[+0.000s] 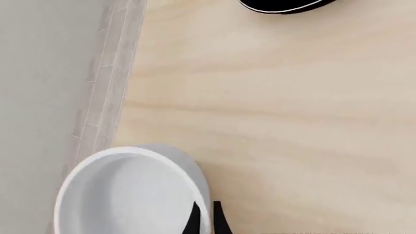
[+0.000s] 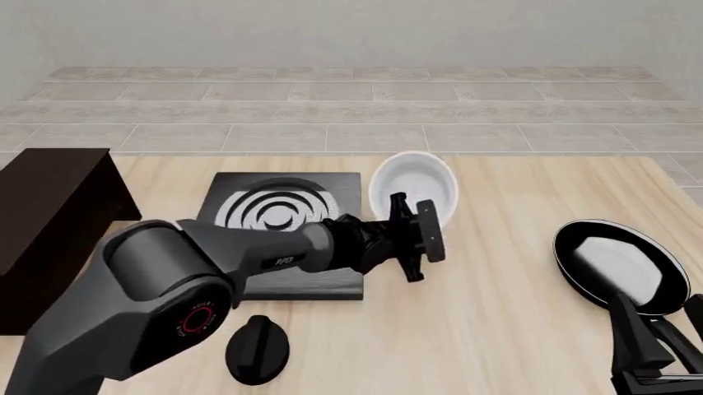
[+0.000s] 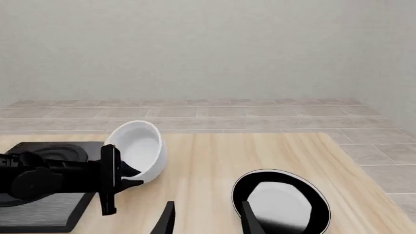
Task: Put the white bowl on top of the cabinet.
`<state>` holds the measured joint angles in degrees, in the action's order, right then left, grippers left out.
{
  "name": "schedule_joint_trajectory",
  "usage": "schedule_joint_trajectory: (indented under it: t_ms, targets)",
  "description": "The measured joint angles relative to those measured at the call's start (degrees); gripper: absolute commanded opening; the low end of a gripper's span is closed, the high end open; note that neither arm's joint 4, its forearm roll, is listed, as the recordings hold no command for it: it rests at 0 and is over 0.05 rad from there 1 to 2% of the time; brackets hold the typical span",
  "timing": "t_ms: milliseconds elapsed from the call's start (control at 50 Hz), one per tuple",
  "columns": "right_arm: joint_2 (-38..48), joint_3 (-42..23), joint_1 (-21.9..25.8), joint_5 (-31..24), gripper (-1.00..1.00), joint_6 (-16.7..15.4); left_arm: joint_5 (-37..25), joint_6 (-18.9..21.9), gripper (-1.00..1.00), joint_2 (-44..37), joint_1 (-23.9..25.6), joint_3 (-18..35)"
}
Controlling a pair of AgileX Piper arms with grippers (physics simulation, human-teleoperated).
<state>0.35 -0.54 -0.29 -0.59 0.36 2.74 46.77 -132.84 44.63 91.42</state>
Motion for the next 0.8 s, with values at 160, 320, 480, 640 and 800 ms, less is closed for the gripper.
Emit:
schedule_joint_trajectory:
  t_ms: [160,320,480,640,800]
  targets:
    - [-0.01,0.01,0.00,0.01,1.00,0.00,4.91,3.14,-1.00,0.50,-0.73,-2.82]
    - [-0.05,-0.03,0.00,-0.08,1.00,0.00,10.07,6.81,-1.00,1.46,-2.11,-5.96]
    - [-0.04,-0.02,0.00,-0.06,1.00,0.00,14.01,8.79,-1.00,3.27,-2.94,-8.21]
    - [0.02,0.03,0.00,0.03,1.00,0.00,16.18,8.60,-1.00,6.17,-2.96,-10.51]
    - [0.03,0.03,0.01,0.05,1.00,0.00,18.46,7.35,-1.00,9.23,-2.68,-14.19]
